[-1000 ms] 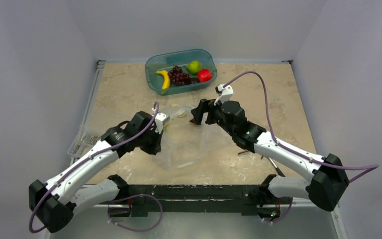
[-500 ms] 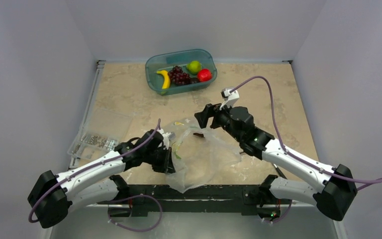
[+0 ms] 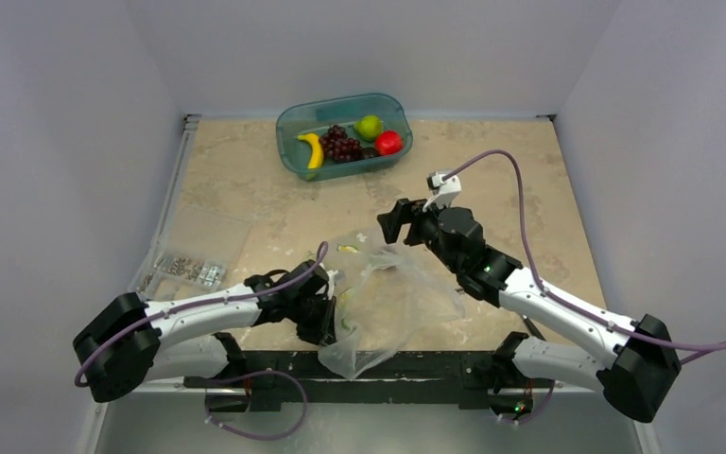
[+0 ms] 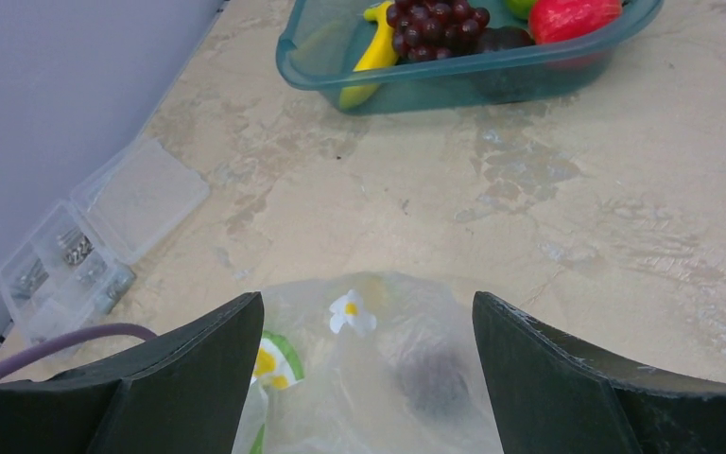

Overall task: Take the fake fruits out of the plastic bag
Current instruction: Adjust the plastic bag at the center of the board, then take out the fake fruit from the plastic bag.

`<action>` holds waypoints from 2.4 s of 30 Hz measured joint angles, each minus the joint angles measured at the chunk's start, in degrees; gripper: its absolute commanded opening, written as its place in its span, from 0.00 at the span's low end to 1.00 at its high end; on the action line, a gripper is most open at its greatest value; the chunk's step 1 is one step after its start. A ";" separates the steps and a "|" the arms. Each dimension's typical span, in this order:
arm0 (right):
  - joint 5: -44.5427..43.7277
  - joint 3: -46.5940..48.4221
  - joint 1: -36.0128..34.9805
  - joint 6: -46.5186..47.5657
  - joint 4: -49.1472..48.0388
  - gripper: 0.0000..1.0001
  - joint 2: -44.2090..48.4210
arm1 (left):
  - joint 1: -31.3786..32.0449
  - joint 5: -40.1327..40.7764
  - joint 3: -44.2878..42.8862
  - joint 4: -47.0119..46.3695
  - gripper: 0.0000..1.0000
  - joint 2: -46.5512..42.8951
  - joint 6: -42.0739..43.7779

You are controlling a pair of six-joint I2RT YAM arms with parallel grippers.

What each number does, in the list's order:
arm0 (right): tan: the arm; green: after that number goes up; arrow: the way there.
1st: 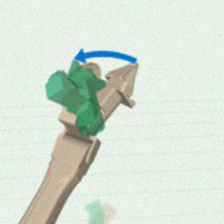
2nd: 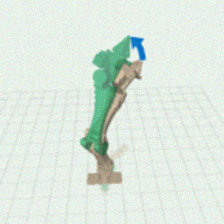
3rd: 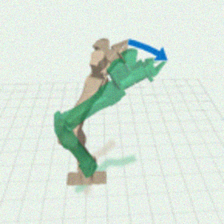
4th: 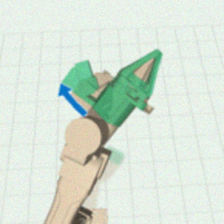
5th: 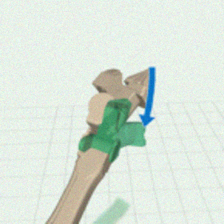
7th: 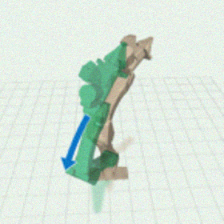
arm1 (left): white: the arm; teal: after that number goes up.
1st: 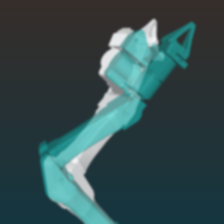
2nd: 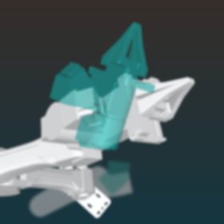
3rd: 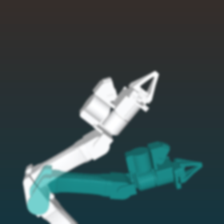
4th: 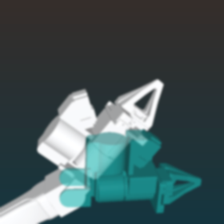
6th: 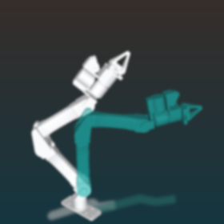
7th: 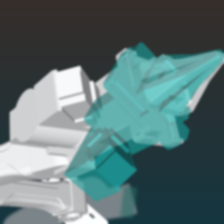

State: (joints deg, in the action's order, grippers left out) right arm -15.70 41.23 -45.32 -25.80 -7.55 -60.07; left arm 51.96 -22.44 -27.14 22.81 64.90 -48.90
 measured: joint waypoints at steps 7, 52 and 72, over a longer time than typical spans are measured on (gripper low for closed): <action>2.45 -0.07 0.00 1.73 -0.26 0.78 -3.28 | 0.70 9.20 -9.16 10.14 0.00 1.60 3.32; 15.21 19.39 -5.66 -12.74 -23.63 0.86 -54.51 | -8.81 13.51 -32.63 11.89 0.00 -1.49 24.85; 10.93 15.41 -9.31 -14.12 -25.77 0.00 -50.23 | -10.45 32.61 -26.84 24.02 0.00 -11.08 21.49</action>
State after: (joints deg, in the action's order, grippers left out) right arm -4.78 56.64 -54.63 -39.92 -33.32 -110.30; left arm 41.52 10.17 -53.98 46.83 53.82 -27.42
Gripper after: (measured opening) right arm 0.030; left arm 0.003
